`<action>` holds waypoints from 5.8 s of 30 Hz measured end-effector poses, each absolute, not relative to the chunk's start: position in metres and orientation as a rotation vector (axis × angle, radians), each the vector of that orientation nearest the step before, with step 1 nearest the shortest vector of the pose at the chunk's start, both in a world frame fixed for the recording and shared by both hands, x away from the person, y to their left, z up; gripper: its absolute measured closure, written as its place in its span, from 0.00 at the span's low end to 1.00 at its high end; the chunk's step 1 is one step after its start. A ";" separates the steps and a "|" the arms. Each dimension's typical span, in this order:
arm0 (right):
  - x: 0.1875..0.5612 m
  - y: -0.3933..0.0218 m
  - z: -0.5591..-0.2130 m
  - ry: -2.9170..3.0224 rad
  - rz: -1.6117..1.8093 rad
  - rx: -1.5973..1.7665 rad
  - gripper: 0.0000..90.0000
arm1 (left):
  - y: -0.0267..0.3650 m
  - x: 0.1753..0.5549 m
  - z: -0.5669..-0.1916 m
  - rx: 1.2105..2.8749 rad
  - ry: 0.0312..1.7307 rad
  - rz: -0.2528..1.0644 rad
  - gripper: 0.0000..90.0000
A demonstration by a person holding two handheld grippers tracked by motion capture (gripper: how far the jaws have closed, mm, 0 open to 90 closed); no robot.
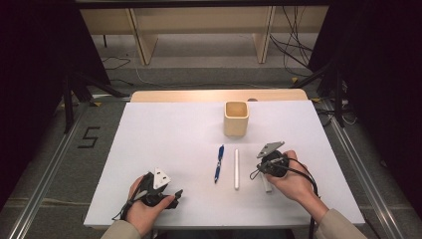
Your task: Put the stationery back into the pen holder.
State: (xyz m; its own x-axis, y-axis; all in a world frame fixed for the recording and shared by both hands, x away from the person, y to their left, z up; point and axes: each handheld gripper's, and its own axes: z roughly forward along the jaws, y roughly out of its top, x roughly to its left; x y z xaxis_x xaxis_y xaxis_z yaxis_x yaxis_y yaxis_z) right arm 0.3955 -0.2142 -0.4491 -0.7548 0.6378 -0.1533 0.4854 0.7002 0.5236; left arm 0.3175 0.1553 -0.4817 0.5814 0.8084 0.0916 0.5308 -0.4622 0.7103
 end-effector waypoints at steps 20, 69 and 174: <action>0.413 -0.237 -0.463 2.523 0.601 1.176 1.00 | 0.156 0.318 -0.482 2.172 1.061 0.566 0.24; 0.419 -0.234 -0.470 2.513 0.604 1.125 1.00 | 0.155 0.318 -0.483 2.178 1.063 0.554 0.24; 0.405 -0.214 -0.431 2.410 0.437 1.719 0.79 | 0.155 0.317 -0.481 2.170 1.061 0.560 0.24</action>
State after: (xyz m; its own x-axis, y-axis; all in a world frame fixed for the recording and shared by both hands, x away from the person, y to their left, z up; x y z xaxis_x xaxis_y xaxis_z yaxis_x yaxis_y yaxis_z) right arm 0.4049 -0.2137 -0.4312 -0.3323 0.9420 0.0469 0.8985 0.3011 0.3193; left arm 0.3170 0.1554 -0.4809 0.5813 0.8086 0.0905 0.5309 -0.4612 0.7109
